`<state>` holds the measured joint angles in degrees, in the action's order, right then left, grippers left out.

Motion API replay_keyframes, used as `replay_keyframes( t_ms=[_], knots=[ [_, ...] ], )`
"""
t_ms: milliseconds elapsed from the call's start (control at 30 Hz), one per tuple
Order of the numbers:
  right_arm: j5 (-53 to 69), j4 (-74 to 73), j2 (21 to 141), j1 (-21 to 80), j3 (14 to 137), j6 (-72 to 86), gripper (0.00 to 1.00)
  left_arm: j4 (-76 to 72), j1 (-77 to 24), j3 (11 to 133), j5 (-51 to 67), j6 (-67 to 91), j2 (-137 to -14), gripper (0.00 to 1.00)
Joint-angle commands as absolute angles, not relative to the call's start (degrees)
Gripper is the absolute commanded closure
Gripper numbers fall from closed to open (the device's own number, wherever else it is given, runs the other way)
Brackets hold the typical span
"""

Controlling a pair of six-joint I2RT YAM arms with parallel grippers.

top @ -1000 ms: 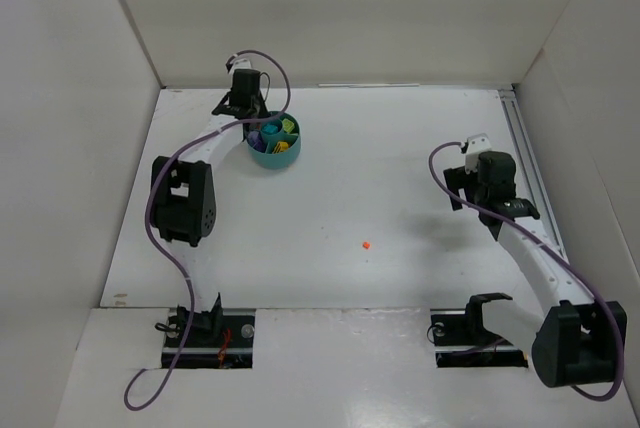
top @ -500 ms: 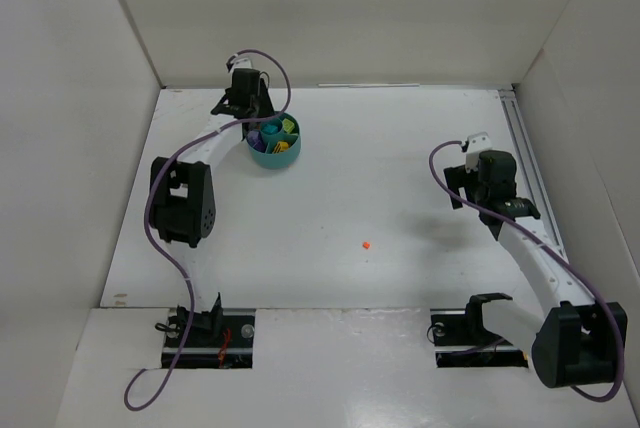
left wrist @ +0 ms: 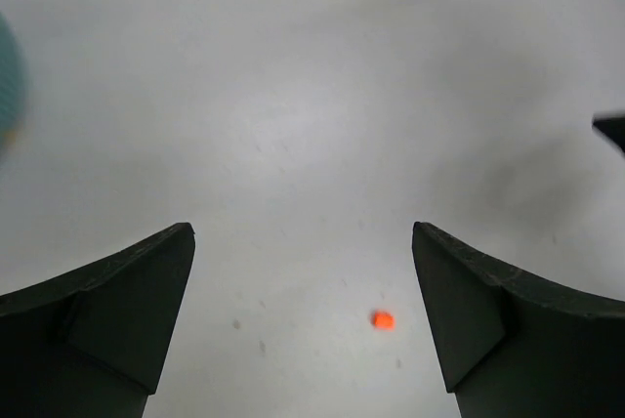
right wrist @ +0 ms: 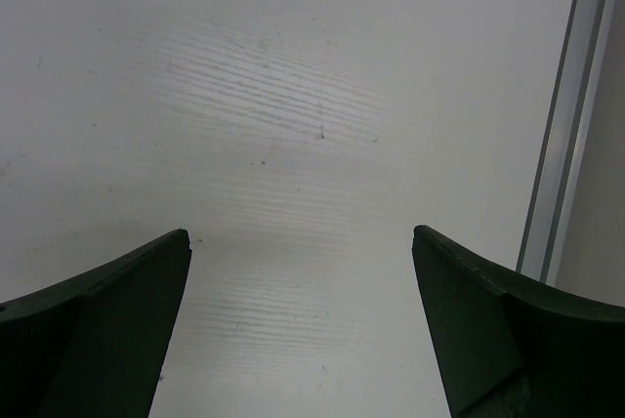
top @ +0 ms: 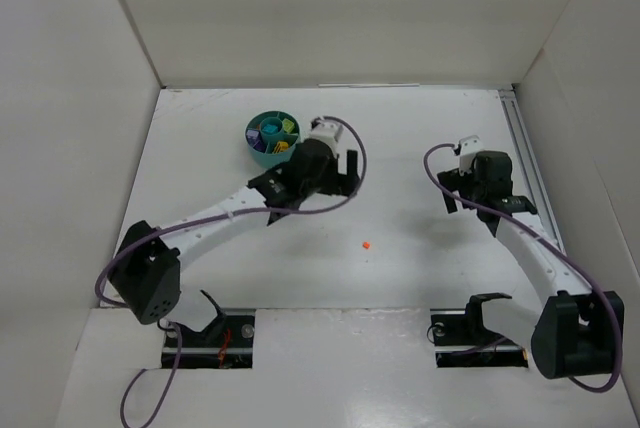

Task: Sort the legos into containers by color

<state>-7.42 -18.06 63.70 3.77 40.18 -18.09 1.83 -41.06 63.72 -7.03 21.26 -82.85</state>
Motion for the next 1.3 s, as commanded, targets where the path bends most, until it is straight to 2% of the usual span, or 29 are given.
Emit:
replay_keyframes(
  t_ms=[0, 167, 300, 433, 500, 667, 767, 867, 933, 1133, 1267],
  knots=[
    [-5.2, -17.6, 60.1, 3.5, 40.5, -18.2, 0.00, 2.7, -49.3, 58.5, -10.0, 25.2, -81.6, 0.08],
    [-2.9, -17.1, 52.8, 3.5, 38.4, -18.2, 0.00, 1.4, -60.4, 53.8, -11.7, 25.2, -83.7, 0.08],
    [-3.7, -17.8, 48.7, 3.5, 37.9, -19.4, 0.00, 1.9, -66.3, 55.7, -14.0, 25.8, -89.7, 0.08],
    [-4.2, -18.4, 47.4, 3.5, 37.4, -19.4, 0.00, 4.7, -68.9, 60.2, -15.8, 25.8, -96.0, 0.18],
    [-4.2, -18.4, 47.4, 3.5, 37.4, -20.0, 0.00, 5.3, -68.9, 61.4, -17.0, 25.8, -98.3, 0.23],
    [-3.5, -17.8, 48.0, 3.5, 36.8, -20.0, 0.00, 5.8, -68.9, 62.6, -18.6, 25.8, -100.5, 0.27],
    [-3.5, -17.3, 49.1, 3.5, 36.8, -20.0, 0.00, 5.8, -68.9, 63.2, -19.2, 25.8, -102.6, 0.38],
    [-3.5, -17.3, 49.1, 3.5, 36.8, -20.0, 0.00, 5.8, -68.9, 63.8, -19.2, 25.8, -104.7, 0.38],
    [-3.0, -16.7, 49.7, 3.5, 36.3, -20.0, 0.00, 5.8, -68.9, 64.3, -19.2, 25.8, -105.5, 0.43],
    [-3.0, -16.7, 49.7, 3.5, 36.3, -20.0, 0.00, 5.8, -67.6, 64.3, -18.0, 26.3, -106.3, 0.48],
    [-3.0, -16.7, 49.7, 3.5, 36.3, -20.0, 0.00, 5.3, -66.9, 64.3, -16.6, 26.3, -106.3, 0.61]
  ],
)
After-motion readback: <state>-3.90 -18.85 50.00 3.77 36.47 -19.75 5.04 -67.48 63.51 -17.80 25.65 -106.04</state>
